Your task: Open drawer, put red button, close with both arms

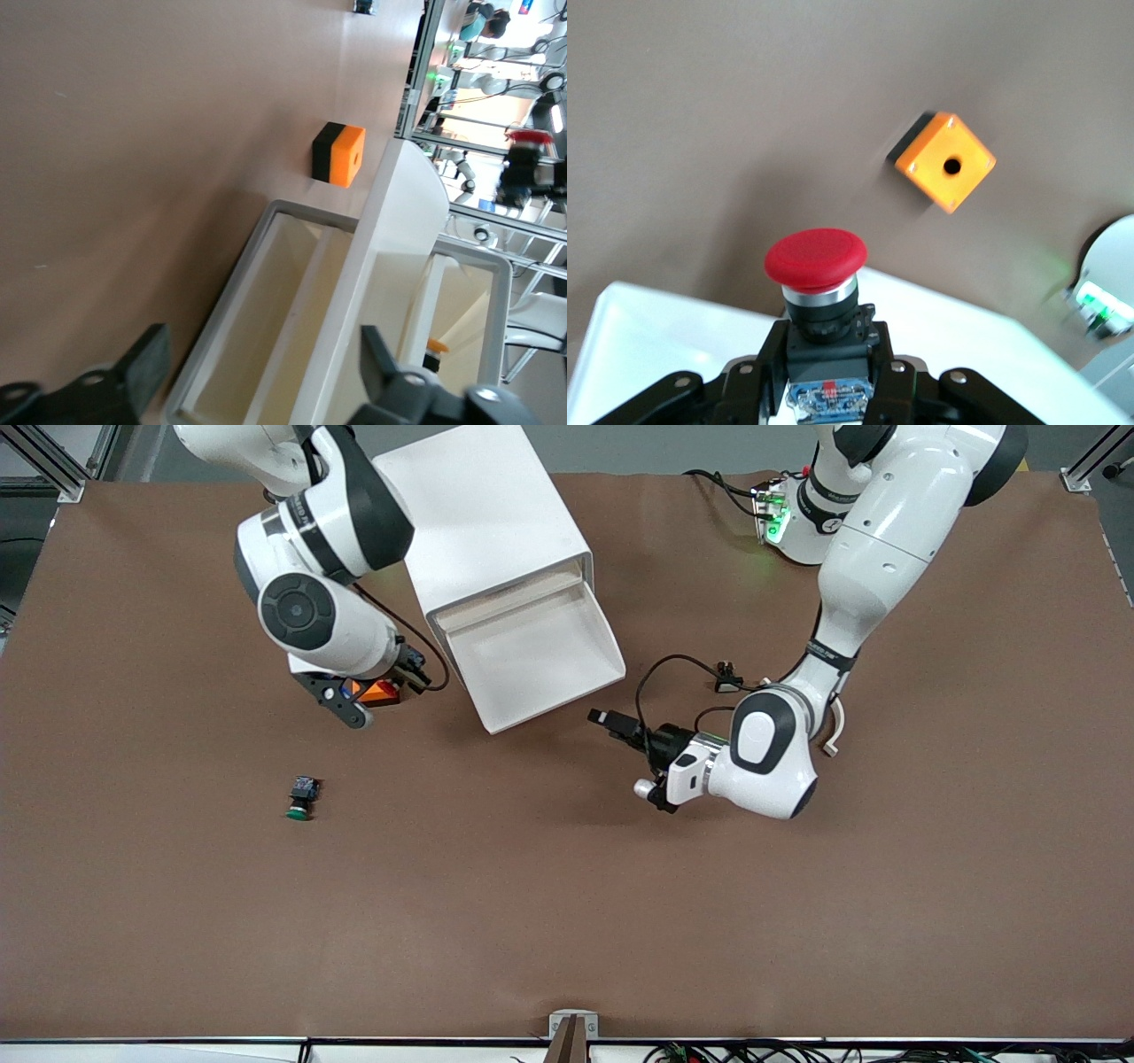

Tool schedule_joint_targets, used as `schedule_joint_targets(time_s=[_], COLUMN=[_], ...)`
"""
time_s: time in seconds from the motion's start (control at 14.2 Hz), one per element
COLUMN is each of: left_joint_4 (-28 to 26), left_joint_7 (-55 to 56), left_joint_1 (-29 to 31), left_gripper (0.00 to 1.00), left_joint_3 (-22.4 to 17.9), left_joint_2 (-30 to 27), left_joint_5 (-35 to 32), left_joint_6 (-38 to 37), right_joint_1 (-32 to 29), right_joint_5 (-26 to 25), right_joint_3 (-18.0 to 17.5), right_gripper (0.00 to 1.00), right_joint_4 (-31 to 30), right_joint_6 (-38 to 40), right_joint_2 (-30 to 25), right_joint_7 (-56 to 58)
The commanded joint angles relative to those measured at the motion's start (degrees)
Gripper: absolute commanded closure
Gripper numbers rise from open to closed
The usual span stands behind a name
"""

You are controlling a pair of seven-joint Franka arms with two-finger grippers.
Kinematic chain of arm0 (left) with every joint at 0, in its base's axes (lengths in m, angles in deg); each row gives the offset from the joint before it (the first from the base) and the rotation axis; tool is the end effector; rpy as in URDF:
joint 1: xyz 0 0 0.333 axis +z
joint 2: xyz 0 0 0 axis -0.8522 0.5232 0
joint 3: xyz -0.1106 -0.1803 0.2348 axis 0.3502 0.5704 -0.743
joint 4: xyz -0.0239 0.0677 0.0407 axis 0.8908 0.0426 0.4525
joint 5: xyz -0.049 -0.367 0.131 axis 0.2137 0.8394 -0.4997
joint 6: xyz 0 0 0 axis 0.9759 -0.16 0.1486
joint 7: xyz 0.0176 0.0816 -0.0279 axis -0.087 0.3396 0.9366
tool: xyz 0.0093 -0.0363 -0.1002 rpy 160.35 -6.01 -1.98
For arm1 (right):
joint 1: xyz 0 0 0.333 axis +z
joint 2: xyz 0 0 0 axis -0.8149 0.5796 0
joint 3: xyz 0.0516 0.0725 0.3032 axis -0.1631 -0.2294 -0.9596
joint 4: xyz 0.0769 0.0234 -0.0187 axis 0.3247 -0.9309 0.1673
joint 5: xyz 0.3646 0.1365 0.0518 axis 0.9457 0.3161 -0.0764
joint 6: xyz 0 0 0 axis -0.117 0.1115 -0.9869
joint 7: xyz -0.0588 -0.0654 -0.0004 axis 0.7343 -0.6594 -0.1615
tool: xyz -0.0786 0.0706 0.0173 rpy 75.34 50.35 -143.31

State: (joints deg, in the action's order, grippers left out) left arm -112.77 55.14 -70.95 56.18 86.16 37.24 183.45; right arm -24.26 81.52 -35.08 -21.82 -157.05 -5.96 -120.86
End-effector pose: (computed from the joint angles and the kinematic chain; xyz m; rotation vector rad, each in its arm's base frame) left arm 0.5793 -0.3369 0.2054 1.9903 -0.3266 -0.5162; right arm 0.4980 0.2937 0.4258 2.7781 -1.1064 -0.4578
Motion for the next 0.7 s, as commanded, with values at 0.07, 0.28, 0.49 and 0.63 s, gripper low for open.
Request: schedule_joint_targets(time_s=[0.07,0.28,0.49,0.63], left_joint_4=[6.8,11.0,11.6,11.6], left_joint_7=[10.2,21.7,27.7,29.8], left_joint_1=[3.3,4.2,6.0,6.0], left_gripper=[0.0,0.0,0.0,0.0], left_joint_3=[0.1,0.0,0.0,-0.1], left_joint_2=[-0.6,-0.7,-1.7,-2.7], left_joint_5=[-9.0,-14.9,-20.4,-25.9], left_joint_6=[-5.5,-8.6,-8.6,-8.6], right_joint_1=[3.7,6.9,10.5,11.7], right_joint_5=[3.8,7.2,8.1,8.5], right_joint_3=[0.7,0.7,0.7,0.7], right_gripper=[0.83,0.83,0.83,0.83], right_joint_4=[0.9,0.9,0.9,0.8], right_joint_6=[-4.2,-9.4,-15.2,-17.6], right_joint_2=[-0.4,0.1,1.8,3.1], right_joint_7=[-9.8,-15.5,-22.0,-24.3])
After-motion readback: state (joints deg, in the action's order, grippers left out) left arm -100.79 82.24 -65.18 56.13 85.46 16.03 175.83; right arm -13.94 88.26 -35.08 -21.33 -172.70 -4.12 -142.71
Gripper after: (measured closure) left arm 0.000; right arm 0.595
